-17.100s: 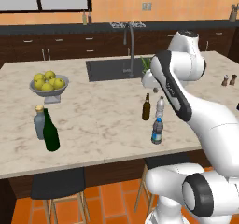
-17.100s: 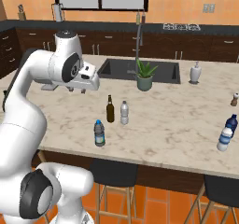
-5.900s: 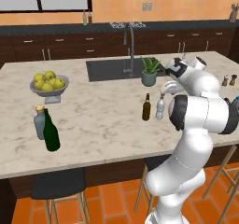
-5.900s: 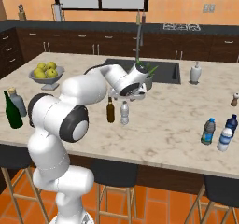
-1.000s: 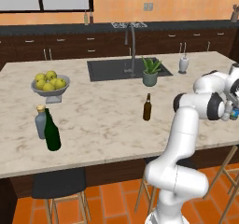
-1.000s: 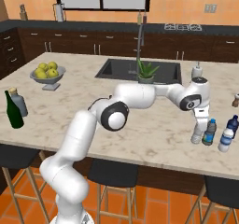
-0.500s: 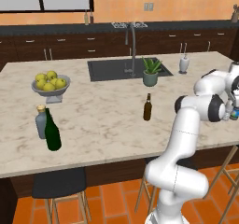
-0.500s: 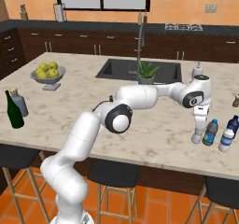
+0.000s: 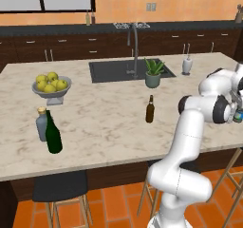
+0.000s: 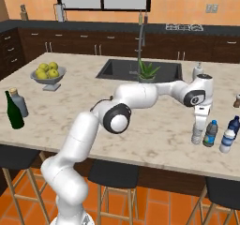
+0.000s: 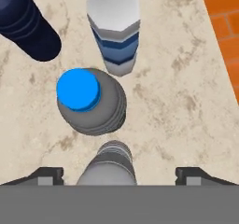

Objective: Move the plastic bottles in the middle to the plastics group, and the glass bottles in the middle to the glass group.

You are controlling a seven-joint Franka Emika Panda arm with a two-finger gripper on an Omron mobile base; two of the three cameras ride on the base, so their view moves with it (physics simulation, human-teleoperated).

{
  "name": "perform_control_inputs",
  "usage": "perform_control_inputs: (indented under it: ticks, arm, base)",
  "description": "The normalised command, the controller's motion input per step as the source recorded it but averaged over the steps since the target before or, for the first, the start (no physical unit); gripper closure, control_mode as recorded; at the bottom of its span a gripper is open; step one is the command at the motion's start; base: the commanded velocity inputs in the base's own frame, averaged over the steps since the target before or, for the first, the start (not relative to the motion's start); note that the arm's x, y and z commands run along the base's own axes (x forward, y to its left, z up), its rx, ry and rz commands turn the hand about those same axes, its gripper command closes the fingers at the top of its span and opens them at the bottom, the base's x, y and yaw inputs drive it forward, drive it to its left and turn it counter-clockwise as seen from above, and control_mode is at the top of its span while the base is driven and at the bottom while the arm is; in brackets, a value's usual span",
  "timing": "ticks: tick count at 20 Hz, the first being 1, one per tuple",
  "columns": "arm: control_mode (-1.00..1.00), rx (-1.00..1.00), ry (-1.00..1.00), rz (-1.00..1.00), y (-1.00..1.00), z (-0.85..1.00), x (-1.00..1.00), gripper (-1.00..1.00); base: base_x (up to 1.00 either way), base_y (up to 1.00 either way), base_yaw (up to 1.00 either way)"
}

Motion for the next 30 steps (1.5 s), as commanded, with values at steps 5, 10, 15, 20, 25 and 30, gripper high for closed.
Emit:
perform_control_inputs:
  ticks: [5,10,15,20,25,30]
  arm:
    - [-1.00,-0.01,0.00,0.13,0.44,0.23,0.05,-1.00]
    - [-1.00,-0.05,-0.05,0.28,0.30,0.43,-0.39,-1.00]
    - [-1.00,-0.06,-0.01,0.58,0.75,0.04,-0.45,-1.00]
    - [-1.00,-0.08,0.00,0.73,0.86,0.00,-0.32,-1.00]
    - [-1.00,-0.01,0.00,0.64,0.87,0.12,-0.03,-1.00]
    - [-1.00,-0.01,-0.01,0.65,0.79,0.13,0.04,-1.00]
  base:
    - [0.00,0.00,0.00]
    - [0.00,0.00,0.00]
    - [0.00,0.00,0.00]
    - [0.00,0.00,0.00]
    - [0.00,0.00,0.00]
    - [0.00,0.00,0.00]
